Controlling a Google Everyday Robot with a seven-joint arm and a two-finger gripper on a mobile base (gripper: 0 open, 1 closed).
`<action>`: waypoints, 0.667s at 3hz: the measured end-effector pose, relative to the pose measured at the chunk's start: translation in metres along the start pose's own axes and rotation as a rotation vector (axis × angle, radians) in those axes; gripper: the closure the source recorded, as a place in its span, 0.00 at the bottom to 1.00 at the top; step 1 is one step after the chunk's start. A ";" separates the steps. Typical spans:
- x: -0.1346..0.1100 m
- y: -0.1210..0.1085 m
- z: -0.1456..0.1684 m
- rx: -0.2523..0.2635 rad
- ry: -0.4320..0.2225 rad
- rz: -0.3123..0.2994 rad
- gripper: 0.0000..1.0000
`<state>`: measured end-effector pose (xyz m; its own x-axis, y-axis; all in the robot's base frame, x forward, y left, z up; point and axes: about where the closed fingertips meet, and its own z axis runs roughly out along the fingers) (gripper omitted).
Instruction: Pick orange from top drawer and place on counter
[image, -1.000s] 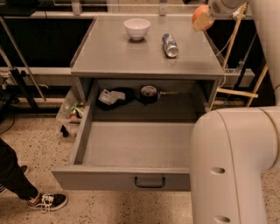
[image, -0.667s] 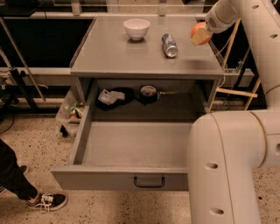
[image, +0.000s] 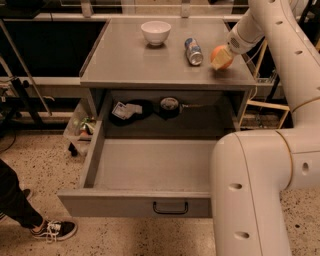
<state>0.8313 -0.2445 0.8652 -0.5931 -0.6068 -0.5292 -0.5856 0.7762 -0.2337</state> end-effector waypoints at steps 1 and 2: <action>0.000 0.000 0.000 0.000 0.000 0.000 0.62; 0.000 0.000 0.000 0.000 0.000 0.000 0.38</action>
Offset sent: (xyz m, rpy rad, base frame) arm 0.0000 0.0000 0.0000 0.0000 0.0000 0.0000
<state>0.8313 -0.2445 0.8651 -0.5931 -0.6068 -0.5291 -0.5857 0.7762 -0.2336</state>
